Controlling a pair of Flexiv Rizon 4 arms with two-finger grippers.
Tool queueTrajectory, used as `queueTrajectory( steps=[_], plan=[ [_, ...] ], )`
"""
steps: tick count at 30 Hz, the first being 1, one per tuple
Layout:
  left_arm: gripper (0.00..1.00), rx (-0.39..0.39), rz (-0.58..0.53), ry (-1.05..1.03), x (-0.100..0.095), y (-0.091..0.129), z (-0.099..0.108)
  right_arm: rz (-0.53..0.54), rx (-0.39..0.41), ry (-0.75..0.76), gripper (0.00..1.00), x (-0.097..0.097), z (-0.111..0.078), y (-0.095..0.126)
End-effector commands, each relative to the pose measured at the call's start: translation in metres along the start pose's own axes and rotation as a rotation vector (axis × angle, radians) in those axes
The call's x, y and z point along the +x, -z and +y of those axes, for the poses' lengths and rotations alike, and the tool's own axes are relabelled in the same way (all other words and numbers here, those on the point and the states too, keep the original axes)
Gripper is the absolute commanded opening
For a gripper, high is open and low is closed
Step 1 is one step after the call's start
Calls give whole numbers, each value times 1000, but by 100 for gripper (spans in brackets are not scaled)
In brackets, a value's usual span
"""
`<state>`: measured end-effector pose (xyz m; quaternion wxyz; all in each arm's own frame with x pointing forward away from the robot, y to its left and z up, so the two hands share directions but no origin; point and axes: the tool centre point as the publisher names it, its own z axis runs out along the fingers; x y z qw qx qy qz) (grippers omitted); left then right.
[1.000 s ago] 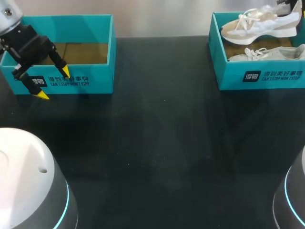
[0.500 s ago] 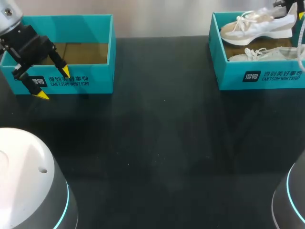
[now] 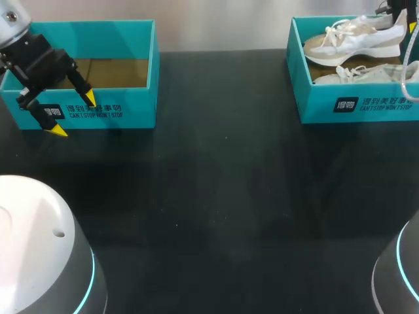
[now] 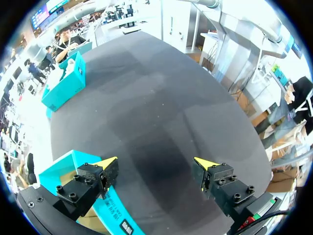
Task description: Take the shoe out of the shoebox, open the shoe tongue, remove and reinsert the insole, then place the shoe into the shoebox
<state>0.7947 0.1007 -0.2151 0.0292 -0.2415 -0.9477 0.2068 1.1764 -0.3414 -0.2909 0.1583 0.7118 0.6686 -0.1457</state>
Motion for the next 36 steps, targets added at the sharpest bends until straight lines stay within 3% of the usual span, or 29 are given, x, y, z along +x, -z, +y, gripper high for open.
queueTrajectory(
  steps=[1, 16, 36],
  plan=[
    [100, -2, 0, 0, 1, 0, 0, 6, -6, 4, 0, 1, 1, -4],
    [100, -2, 0, 0, 1, 0, 0, 33, -32, 23, 0, 5, -2, -26],
    [100, -2, 0, 0, 1, 0, 0, 53, -5, 14, 0, 8, 3, -58]
  ],
)
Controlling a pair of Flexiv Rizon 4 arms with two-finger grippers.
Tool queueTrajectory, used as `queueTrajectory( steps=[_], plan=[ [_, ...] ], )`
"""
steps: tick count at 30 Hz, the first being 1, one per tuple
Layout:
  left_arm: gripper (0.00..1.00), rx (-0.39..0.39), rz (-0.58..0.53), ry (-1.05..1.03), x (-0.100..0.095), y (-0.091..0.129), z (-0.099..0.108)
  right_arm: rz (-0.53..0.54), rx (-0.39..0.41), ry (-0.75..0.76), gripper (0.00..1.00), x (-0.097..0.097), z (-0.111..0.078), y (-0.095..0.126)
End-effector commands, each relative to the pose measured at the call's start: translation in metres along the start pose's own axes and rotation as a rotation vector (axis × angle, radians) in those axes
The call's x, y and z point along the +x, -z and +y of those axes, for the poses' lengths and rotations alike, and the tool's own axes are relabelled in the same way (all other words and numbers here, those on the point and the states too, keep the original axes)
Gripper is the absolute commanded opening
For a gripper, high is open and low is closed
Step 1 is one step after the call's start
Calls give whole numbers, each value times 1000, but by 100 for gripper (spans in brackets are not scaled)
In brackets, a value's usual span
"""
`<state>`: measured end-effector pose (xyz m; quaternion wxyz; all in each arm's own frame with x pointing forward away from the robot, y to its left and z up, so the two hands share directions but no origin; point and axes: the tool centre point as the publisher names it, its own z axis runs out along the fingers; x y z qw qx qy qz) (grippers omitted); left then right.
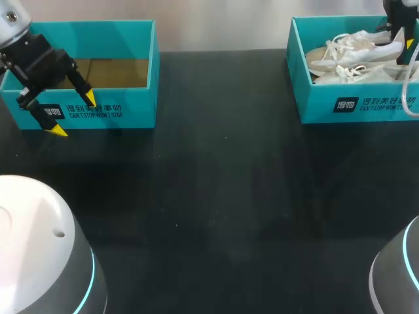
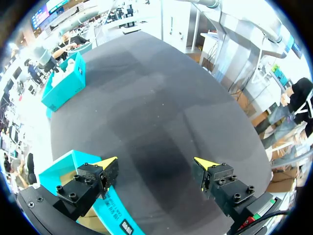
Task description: Take the shoe out of the shoebox, open the shoe tongue, remove and reinsert the insole, then place the shoe into the shoebox
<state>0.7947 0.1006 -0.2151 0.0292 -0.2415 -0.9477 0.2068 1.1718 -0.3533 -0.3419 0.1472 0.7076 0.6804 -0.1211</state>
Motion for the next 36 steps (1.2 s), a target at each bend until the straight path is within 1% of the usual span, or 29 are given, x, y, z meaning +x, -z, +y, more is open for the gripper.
queueTrajectory(
  steps=[1, 14, 19, 22, 27, 31, 32, 33, 34, 35, 36],
  plan=[
    [100, -2, 0, 0, 1, 0, 0, 3, 23, -9, 0, -3, 9, -8],
    [100, -2, 0, 0, 1, 0, 0, 12, 38, 0, 0, 12, 18, -18],
    [100, -2, 0, 0, 1, 0, 0, 23, 55, -4, 0, 10, 19, -26],
    [100, -2, 0, 0, 1, 0, 0, 62, 57, -1, 0, 9, 19, -30],
    [100, -2, 0, 0, 1, 0, 0, 109, 36, 2, 0, 6, 19, -31],
    [100, -2, 0, 0, 1, 0, 0, 117, 25, 12, 0, 5, 18, -30],
    [100, -2, 0, 0, 1, 0, 0, 116, 24, 13, 10, 5, 17, -29],
    [100, -2, 0, 0, 1, 0, 0, 116, 22, 14, 27, 5, 17, -28],
    [100, -2, 0, 0, 1, 0, 0, 114, 20, 15, 38, 5, 17, -28],
    [100, -2, 0, 0, 1, 0, 0, 113, 19, 14, 45, 5, 17, -27],
    [100, -2, 0, 0, 1, 0, 0, 109, 17, 14, 66, 5, 16, -26]
  ],
)
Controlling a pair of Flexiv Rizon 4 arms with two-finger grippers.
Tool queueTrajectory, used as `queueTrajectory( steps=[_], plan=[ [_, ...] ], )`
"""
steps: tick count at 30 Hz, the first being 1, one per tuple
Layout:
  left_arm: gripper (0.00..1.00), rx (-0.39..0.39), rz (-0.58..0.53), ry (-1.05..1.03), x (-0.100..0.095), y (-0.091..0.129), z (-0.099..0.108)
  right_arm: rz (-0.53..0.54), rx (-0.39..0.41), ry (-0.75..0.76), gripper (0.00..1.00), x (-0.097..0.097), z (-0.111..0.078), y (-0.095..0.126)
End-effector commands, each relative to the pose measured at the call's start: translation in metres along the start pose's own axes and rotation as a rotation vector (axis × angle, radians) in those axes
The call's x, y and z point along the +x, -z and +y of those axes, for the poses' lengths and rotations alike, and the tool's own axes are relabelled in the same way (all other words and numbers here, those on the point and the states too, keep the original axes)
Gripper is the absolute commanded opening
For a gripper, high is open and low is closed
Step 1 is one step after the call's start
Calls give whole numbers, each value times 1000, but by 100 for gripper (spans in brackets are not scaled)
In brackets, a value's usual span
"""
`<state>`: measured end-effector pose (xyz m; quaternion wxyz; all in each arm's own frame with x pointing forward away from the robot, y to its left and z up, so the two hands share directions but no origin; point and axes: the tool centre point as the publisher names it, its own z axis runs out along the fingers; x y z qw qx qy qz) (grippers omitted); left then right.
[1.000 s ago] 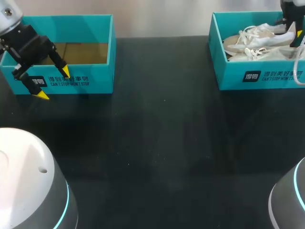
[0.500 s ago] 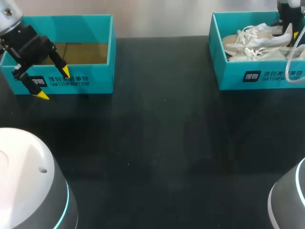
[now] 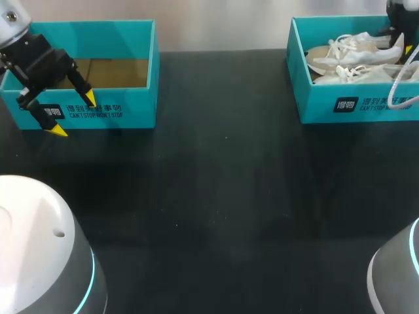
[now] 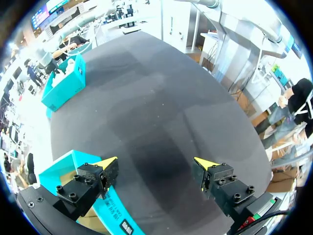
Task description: Take the shoe out of the shoebox, open the shoe tongue, remove and reinsert the insole, then place the shoe into the shoebox
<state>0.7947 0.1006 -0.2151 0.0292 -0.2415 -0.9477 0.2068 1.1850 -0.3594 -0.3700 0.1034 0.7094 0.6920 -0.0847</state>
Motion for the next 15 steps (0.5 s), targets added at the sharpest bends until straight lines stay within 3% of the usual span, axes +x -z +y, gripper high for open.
queueTrajectory(
  steps=[1, 2, 7, 15],
  plan=[
    [100, -2, 0, 0, 1, 0, 0, -7, 6, -1, 91, 0, 4, 4],
    [100, -2, 0, 0, 1, 0, 0, -8, 4, -2, 100, 0, 3, 5],
    [100, -2, 0, 0, 1, 0, 0, -13, -4, -9, 100, -1, 1, 18],
    [100, -2, 0, 0, 1, 0, 0, -5, -77, -14, 100, 4, -18, 74]
  ],
)
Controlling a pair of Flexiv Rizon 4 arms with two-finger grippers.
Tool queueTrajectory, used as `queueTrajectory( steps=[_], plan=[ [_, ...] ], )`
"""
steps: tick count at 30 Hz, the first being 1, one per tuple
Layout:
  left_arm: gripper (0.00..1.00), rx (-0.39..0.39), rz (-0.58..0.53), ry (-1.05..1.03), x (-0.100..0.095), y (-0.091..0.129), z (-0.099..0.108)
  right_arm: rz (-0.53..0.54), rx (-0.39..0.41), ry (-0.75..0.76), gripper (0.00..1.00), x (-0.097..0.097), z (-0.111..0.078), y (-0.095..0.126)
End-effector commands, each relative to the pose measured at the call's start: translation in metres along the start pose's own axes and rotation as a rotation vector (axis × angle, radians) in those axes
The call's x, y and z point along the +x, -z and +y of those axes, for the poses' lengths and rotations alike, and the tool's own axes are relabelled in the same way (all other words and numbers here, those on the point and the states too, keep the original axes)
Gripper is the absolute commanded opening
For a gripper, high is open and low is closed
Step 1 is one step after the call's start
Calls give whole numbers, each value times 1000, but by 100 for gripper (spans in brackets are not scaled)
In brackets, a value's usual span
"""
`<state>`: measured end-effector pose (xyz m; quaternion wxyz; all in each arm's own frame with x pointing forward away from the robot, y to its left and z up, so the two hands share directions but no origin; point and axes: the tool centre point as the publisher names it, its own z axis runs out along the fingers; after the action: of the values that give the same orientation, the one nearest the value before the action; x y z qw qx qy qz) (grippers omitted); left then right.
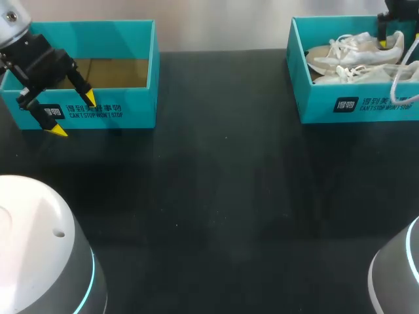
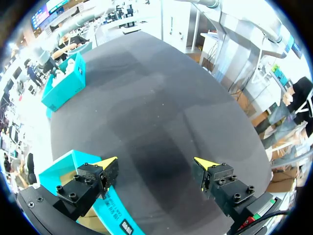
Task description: Take the shoe out of the shoebox, open the shoe tongue, remove and reinsert the insole, then place the shoe into the shoebox
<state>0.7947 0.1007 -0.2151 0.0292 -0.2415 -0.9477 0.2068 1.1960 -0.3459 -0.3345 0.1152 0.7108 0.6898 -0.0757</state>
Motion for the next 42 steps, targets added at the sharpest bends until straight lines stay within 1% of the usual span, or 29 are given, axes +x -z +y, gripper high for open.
queueTrajectory(
  steps=[1, 9, 15, 19, 23, 27, 32, 36, 38, 40, 42],
  plan=[
    [100, -2, 0, -1, 1, 0, 0, -5, -59, -7, 100, -1, -32, 44],
    [100, -2, 0, -1, 1, 0, 0, 11, -92, -31, 100, -6, -53, 86],
    [100, -2, 0, -1, 1, 0, 0, 29, -107, -33, 100, -2, -68, 116],
    [100, -2, 0, -1, 1, 0, 0, 39, -108, -46, 100, 1, -84, 134],
    [100, -2, 0, -1, 1, 0, 0, 66, -122, -50, 100, 2, -101, 153],
    [100, -2, 0, -1, 1, 0, 0, 74, -126, -51, 100, 7, -125, 169],
    [100, -2, 0, -1, 1, 0, 0, 92, -114, -55, 100, 13, -153, 178],
    [100, -61, -32, 135, -1, 14, -5, 83, -105, -54, 100, 18, -172, 187],
    [100, -57, -54, 190, 1, 22, -5, 73, -101, -50, 100, 20, -180, 189],
    [100, -97, -79, 297, 0, 30, -4, 81, -96, -47, 100, 21, -188, 192],
    [100, -120, -89, 406, -1, 40, -2, 88, -90, -43, 100, 23, -196, 195]
  ],
)
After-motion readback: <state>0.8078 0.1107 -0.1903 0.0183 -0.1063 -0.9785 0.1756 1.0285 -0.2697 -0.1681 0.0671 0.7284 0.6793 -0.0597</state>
